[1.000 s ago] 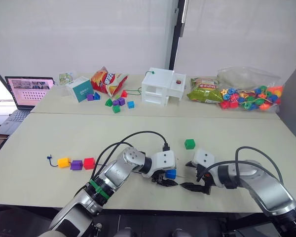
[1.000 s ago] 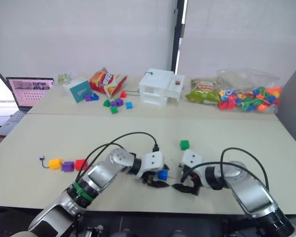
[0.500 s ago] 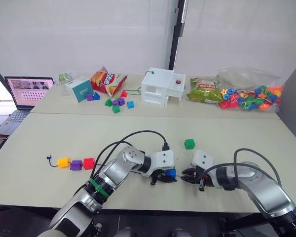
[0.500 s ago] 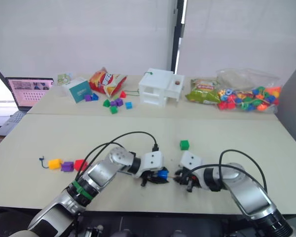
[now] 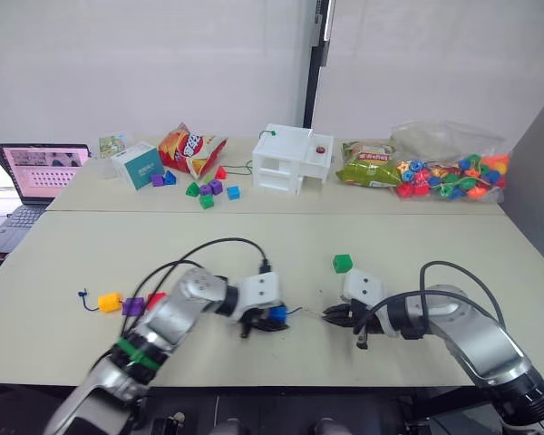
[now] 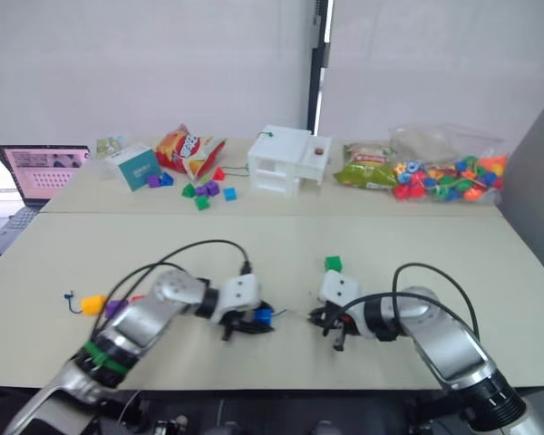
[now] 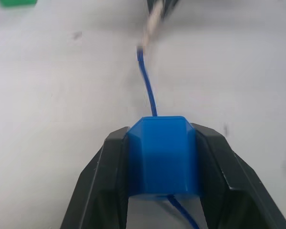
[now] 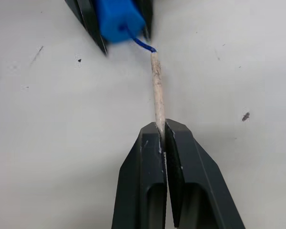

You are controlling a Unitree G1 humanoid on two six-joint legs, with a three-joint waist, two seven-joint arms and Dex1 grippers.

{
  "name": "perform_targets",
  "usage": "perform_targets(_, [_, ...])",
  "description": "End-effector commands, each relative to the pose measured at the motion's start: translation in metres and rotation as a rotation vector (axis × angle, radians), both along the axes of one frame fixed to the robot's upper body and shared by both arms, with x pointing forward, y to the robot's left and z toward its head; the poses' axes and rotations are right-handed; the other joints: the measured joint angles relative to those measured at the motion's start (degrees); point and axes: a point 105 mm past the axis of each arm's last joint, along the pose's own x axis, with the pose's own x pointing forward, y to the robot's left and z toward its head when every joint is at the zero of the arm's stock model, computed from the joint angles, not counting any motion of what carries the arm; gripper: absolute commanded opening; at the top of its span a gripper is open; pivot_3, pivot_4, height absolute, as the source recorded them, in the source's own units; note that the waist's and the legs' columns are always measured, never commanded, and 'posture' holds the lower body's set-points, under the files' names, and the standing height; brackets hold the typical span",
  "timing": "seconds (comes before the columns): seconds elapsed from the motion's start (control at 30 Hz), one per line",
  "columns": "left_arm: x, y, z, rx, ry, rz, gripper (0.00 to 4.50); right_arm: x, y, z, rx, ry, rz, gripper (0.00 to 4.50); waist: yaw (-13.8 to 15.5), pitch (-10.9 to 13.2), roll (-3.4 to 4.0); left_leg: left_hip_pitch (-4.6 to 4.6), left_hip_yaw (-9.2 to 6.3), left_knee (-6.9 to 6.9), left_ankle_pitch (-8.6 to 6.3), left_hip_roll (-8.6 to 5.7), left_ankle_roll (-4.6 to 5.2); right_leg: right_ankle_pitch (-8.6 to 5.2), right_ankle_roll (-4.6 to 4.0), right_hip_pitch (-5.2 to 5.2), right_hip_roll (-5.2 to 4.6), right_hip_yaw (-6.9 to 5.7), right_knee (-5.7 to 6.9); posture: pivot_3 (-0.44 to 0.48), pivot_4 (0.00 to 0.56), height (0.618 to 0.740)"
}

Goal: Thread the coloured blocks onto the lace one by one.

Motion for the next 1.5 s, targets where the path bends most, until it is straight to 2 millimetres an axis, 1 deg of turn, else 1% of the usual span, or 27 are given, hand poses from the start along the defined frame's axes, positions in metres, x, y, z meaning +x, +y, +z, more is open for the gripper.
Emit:
perform_targets(0.03, [0.003, 0.076, -0.006, 0.151, 0.044, 0.146, 1.34, -0.001, 0.006, 0.009, 0.021, -0.027, 0.033, 0.00, -0.2, 0.0, 0.00, 0.07, 0.00, -0.05, 0.00, 0.00, 0.00, 0.00, -0.01, 0.02, -0.01, 0.00, -0.01, 0.000, 0.150, 0.740])
perform_targets(0.1, [0.007, 0.119, -0.006, 0.249, 0.028, 0.236, 1.34, -0.002, 0.006, 0.008, 0.020, -0.024, 0.039, 0.00, -0.1, 0.0, 0.01, 0.22, 0.04, -0.22, 0.00, -0.01, -0.01, -0.02, -0.04, 0.07, -0.04, 0.03, -0.01, 0.000, 0.150, 0.740])
perform_targets(0.17, [0.008, 0.157, -0.005, 0.343, 0.015, 0.307, 1.34, -0.002, 0.006, 0.007, 0.018, -0.020, 0.043, 0.00, -0.1, 0.0, 0.02, 0.27, 0.03, -0.24, 0.01, -0.01, -0.01, -0.03, -0.05, 0.09, -0.04, 0.01, -0.01, 0.000, 0.150, 0.740])
perform_targets(0.23, [0.005, 0.178, -0.003, 0.384, 0.017, 0.339, 1.34, -0.003, 0.006, 0.006, 0.017, -0.017, 0.045, 0.00, -0.2, 0.0, 0.04, 0.33, 0.06, -0.26, 0.01, -0.01, -0.02, -0.04, -0.06, 0.11, -0.04, 0.02, 0.01, 0.000, 0.150, 0.740])
perform_targets(0.27, [0.005, 0.185, -0.002, 0.393, 0.014, 0.353, 1.34, -0.003, 0.005, 0.006, 0.016, -0.016, 0.046, 0.00, -0.2, 0.0, 0.07, 0.35, 0.09, -0.27, 0.01, 0.00, -0.02, -0.04, -0.08, 0.11, -0.03, 0.02, 0.03, 0.000, 0.150, 0.740])
perform_targets(0.33, [0.005, 0.193, 0.000, 0.394, 0.002, 0.376, 1.34, -0.003, 0.005, 0.005, 0.014, -0.014, 0.047, 0.00, -0.1, 0.0, 0.13, 0.36, 0.12, -0.28, 0.01, 0.00, -0.02, -0.05, -0.09, 0.10, -0.04, 0.02, 0.07, 0.000, 0.150, 0.740])
perform_targets(0.4, [0.008, 0.197, 0.004, 0.385, -0.017, 0.401, 1.34, -0.003, 0.005, 0.005, 0.013, -0.013, 0.047, 0.00, 0.0, 0.0, 0.13, 0.36, 0.12, -0.28, 0.01, -0.01, -0.02, -0.06, -0.08, 0.11, -0.06, 0.02, 0.08, 0.000, 0.150, 0.740])
perform_targets(0.47, [0.011, 0.195, 0.008, 0.365, -0.033, 0.403, 2.40, -0.004, 0.005, 0.004, 0.011, -0.011, 0.049, 0.00, 0.0, 0.0, 0.13, 0.36, 0.12, -0.27, 0.01, -0.01, -0.02, -0.05, -0.09, 0.11, -0.07, 0.02, 0.10, 0.000, 0.150, 0.740])
perform_targets(0.5, [0.015, 0.186, 0.014, 0.319, -0.050, 0.388, 2.75, -0.004, 0.006, 0.004, 0.011, -0.009, 0.051, 0.00, 0.0, 0.0, 0.13, 0.35, 0.14, -0.27, 0.01, -0.01, -0.02, -0.05, -0.08, 0.10, -0.06, 0.02, 0.12, 0.000, 0.150, 0.740])
perform_targets(0.53, [0.019, 0.171, 0.021, 0.258, -0.060, 0.365, 3.07, -0.004, 0.006, 0.004, 0.010, -0.008, 0.053, 0.00, 0.1, 0.0, 0.13, 0.35, 0.14, -0.27, 0.01, -0.01, -0.02, -0.05, -0.08, 0.10, -0.05, 0.02, 0.13, 0.000, 0.150, 0.740])
perform_targets(0.57, [0.021, 0.154, 0.027, 0.191, -0.060, 0.335, 3.48, -0.004, 0.007, 0.004, 0.010, -0.008, 0.054, 0.00, 0.1, 0.0, 0.13, 0.32, 0.14, -0.27, 0.01, -0.02, -0.02, -0.06, -0.08, 0.08, -0.06, 0.02, 0.15, 0.000, 0.150, 0.740])
perform_targets(0.6, [0.021, 0.135, 0.034, 0.123, -0.048, 0.301, 3.70, -0.003, 0.007, 0.004, 0.010, -0.008, 0.054, 0.00, 0.1, 0.0, 0.13, 0.29, 0.14, -0.25, 0.01, -0.02, -0.02, -0.06, -0.08, 0.06, -0.06, 0.02, 0.15, 0.000, 0.150, 0.740])
perform_targets(0.63, [0.020, 0.116, 0.040, 0.053, -0.035, 0.265, 4.04, -0.003, 0.008, 0.004, 0.010, -0.008, 0.055, 0.00, 0.5, 0.0, 0.12, 0.24, 0.14, -0.23, 0.01, -0.03, -0.02, -0.05, -0.07, 0.05, -0.07, 0.02, 0.14, 0.000, 0.150, 0.740])
perform_targets(0.7, [0.015, 0.080, 0.052, -0.080, -0.015, 0.194, 4.04, -0.003, 0.009, 0.004, 0.011, -0.008, 0.056, 0.00, 1.2, 0.0, 0.00, 0.02, 0.12, -0.08, 0.01, -0.06, -0.02, -0.05, 0.00, -0.04, -0.16, -0.08, 0.14, 0.000, 0.150, 0.740])
perform_targets(0.73, [0.009, 0.059, 0.054, -0.133, -0.002, 0.145, 4.04, -0.003, 0.010, 0.004, 0.011, -0.008, 0.057, 0.00, 1.3, 0.1, -0.05, -0.22, 0.08, 0.04, 0.01, -0.05, -0.02, -0.01, 0.05, -0.18, -0.16, -0.10, 0.19, 0.000, 0.150, 0.740])
perform_targets(0.8, [-0.004, 0.021, 0.051, -0.196, 0.026, 0.047, 4.04, -0.002, 0.012, 0.004, 0.009, -0.009, 0.059, 0.00, 1.4, 0.1, -0.06, -0.67, 0.09, 0.30, 0.00, -0.07, 0.00, 0.03, 0.12, -0.57, -0.16, -0.06, 0.34, 0.000, 0.150, 0.740])
perform_targets(0.83, [-0.007, 0.008, 0.047, -0.210, 0.030, 0.018, 4.04, -0.001, 0.013, 0.004, 0.009, -0.009, 0.061, 0.00, 1.4, 0.0, -0.05, -0.88, 0.09, 0.53, -0.01, -0.08, 0.02, 0.04, 0.12, -0.74, -0.15, -0.03, 0.36, 0.000, 0.150, 0.740])
perform_targets(0.97, [-0.007, -0.026, 0.034, -0.205, -0.013, -0.032, 4.04, -0.002, 0.017, 0.004, 0.012, -0.004, 0.072, 0.00, 1.3, 0.1, -0.06, -0.89, 0.11, 0.57, -0.01, -0.10, 0.02, 0.05, 0.13, -0.75, -0.10, 0.03, 0.37, 0.000, 0.150, 0.740])
perform_targets(1.03, [-0.006, -0.039, 0.031, -0.215, -0.016, -0.047, 4.04, -0.003, 0.019, 0.004, 0.011, -0.001, 0.078, 0.00, 1.4, 0.1, -0.06, -0.85, 0.11, 0.56, -0.01, -0.10, 0.02, 0.06, 0.12, -0.74, -0.06, 0.03, 0.37, 0.000, 0.150, 0.740])
perform_targets(1.17, [0.004, -0.050, 0.023, -0.209, -0.035, -0.045, 4.04, -0.004, 0.019, 0.003, 0.010, 0.001, 0.080, 0.00, 1.5, 0.1, -0.06, -0.85, 0.11, 0.60, -0.01, -0.12, 0.02, 0.06, 0.12, -0.70, -0.07, 0.02, 0.36, 0.000, 0.150, 0.740])
perform_targets(1.23, [0.005, -0.058, 0.024, -0.228, -0.034, -0.059, 4.04, -0.005, 0.019, 0.003, 0.011, 0.004, 0.081, 0.00, 1.5, 0.1, -0.06, -0.85, 0.11, 0.60, -0.01, -0.14, 0.02, 0.06, 0.12, -0.70, -0.08, 0.03, 0.36, 0.000, 0.150, 0.740])
perform_targets(1.33, [0.004, -0.062, 0.021, -0.223, -0.022, -0.083, 3.24, -0.006, 0.019, 0.003, 0.011, 0.005, 0.081, 0.00, 1.5, 0.1, -0.06, -0.85, 0.11, 0.60, -0.01, -0.13, 0.02, 0.06, 0.12, -0.71, -0.07, 0.02, 0.35, 0.000, 0.150, 0.740])
perform_targets(1.5, [0.002, -0.063, 0.021, -0.223, -0.009, -0.099, 1.60, -0.005, 0.019, 0.003, 0.012, 0.004, 0.078, 0.00, 1.5, 0.1, -0.06, -0.85, 0.11, 0.59, -0.01, -0.12, 0.02, 0.06, 0.12, -0.72, -0.07, 0.02, 0.35, 0.000, 0.150, 0.740])
